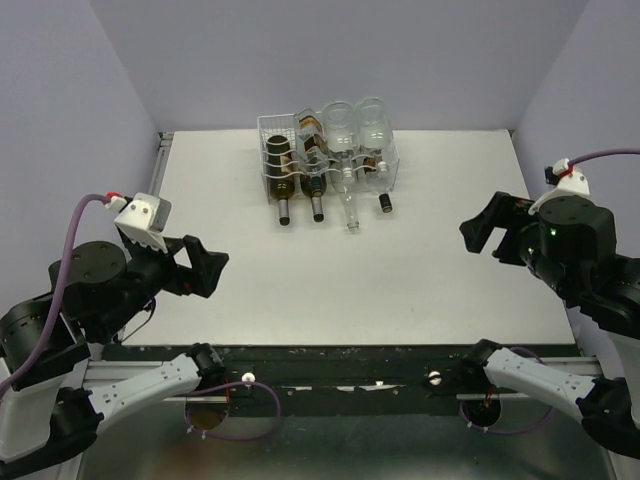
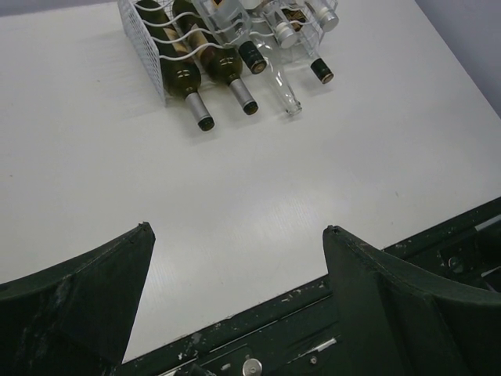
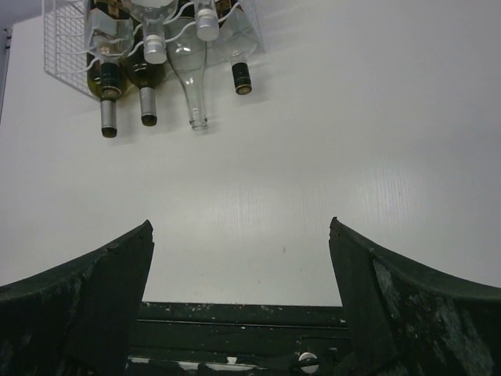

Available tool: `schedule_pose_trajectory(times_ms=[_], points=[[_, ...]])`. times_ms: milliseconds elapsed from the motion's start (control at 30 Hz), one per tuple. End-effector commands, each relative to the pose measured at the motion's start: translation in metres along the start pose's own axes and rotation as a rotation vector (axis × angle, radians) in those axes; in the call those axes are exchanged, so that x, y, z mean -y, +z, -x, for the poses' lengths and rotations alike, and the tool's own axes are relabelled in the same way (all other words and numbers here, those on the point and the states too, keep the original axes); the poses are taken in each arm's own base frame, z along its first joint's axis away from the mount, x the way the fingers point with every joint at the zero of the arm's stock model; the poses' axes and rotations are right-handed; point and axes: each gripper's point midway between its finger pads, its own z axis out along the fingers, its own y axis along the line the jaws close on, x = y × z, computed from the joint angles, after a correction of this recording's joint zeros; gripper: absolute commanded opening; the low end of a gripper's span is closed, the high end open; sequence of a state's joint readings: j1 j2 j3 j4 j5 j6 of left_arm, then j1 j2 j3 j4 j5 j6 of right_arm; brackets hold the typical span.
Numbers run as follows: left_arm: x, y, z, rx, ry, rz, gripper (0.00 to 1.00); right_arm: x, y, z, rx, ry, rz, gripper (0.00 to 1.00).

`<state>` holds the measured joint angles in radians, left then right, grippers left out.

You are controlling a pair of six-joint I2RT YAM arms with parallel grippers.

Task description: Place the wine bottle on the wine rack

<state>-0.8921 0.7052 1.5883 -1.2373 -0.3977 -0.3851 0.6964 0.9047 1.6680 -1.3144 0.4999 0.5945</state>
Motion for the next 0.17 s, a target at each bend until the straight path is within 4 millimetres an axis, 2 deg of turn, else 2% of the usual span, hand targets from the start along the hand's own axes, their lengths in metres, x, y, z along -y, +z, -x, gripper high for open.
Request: schedule_pose_trajectory(times_ms=[0,133], points=[[-0.0045,-0.0164,0.0062,0.017,0.020,-0.015,0.99,0.0015,-0.0039,-0.0063,-0.030,0.012,0.001,1.00],[-0.0083,-0.0174,0.0068,0.000,0.043,0.007,0.99,-0.0016,-0.0035,-0.0053,-0.027,0.020,0.014,1.00]])
